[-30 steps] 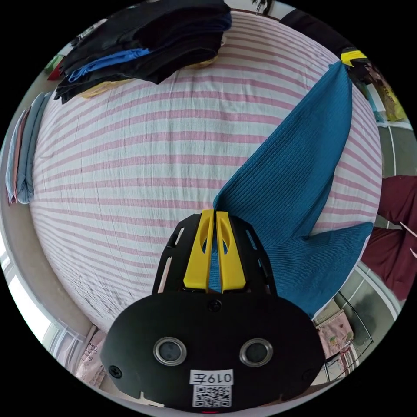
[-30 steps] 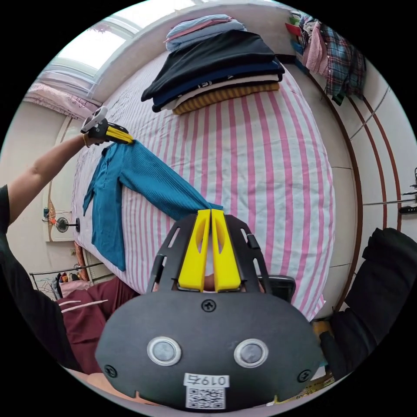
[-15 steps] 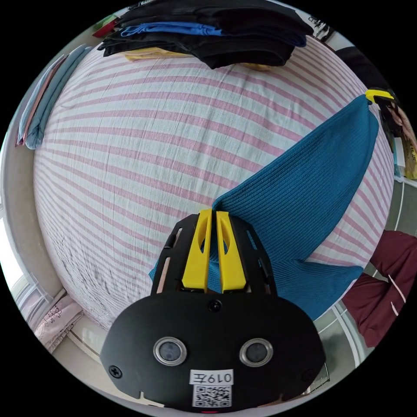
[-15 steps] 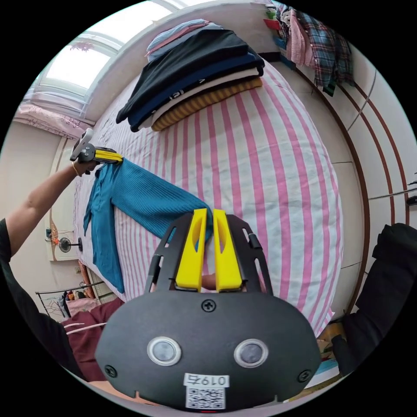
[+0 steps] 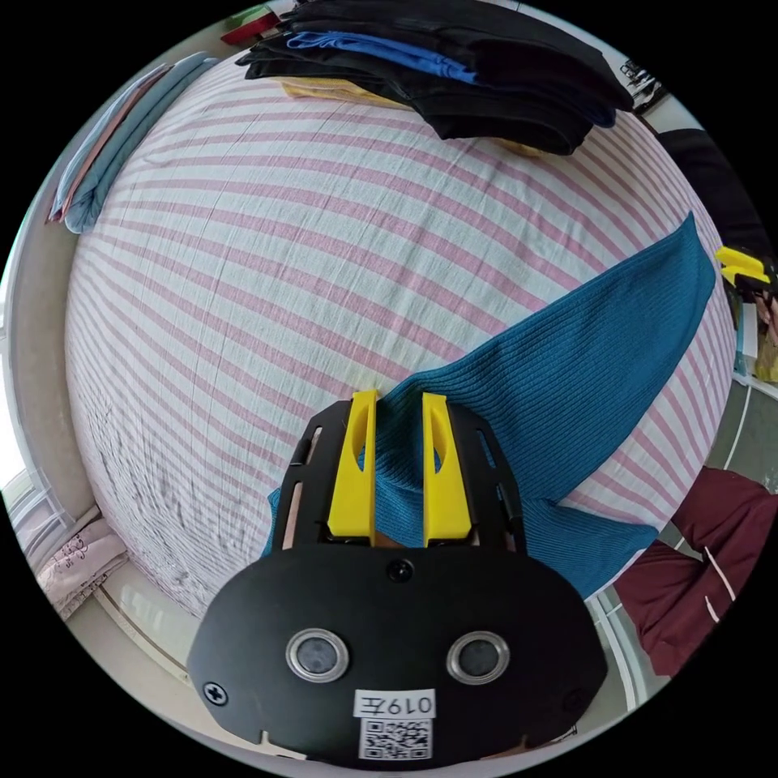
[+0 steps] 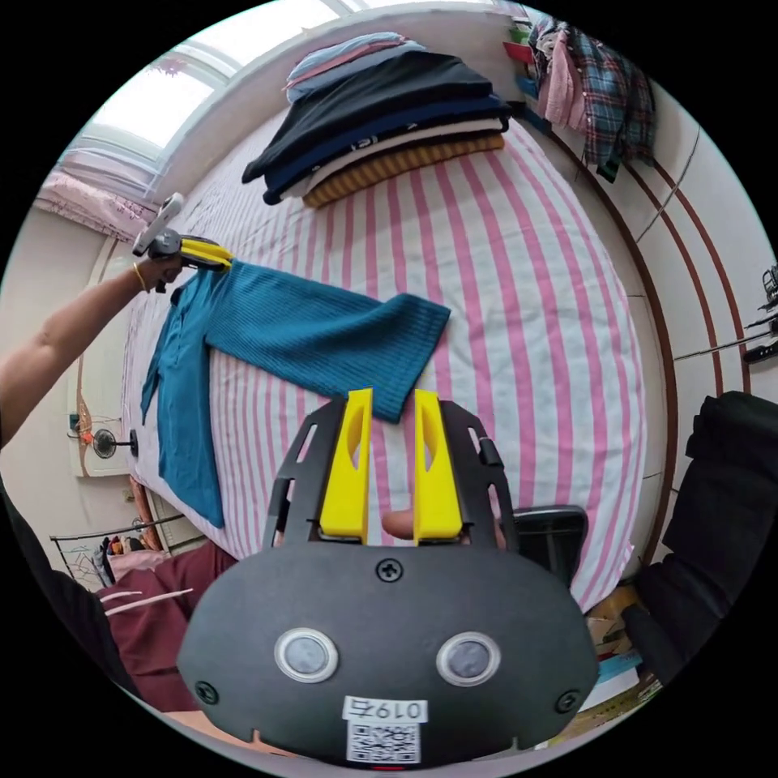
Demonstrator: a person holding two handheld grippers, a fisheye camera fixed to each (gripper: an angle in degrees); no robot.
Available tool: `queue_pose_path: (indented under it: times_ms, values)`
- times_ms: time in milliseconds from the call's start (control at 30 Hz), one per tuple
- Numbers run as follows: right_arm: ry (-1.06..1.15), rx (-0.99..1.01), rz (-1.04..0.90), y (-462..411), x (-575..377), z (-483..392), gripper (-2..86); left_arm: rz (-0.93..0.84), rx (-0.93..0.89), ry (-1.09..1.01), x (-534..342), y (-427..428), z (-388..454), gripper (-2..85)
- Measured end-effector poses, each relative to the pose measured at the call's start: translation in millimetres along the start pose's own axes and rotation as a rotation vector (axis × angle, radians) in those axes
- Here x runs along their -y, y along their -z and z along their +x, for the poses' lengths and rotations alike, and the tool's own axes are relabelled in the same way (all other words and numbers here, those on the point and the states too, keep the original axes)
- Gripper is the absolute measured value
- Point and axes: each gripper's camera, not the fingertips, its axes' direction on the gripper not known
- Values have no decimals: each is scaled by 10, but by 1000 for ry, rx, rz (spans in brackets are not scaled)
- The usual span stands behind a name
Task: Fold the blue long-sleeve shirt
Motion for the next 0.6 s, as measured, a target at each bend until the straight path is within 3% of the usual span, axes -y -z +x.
queue_pose_path:
  times_ms: [367,600]
  values:
    - [-99,103,39,-71,60,-9,0,12,-12,10,-119,17,-127,76]
    - [-139,119,-96,-244,156,-69,14,16,-15,20,-236,16,-216,76]
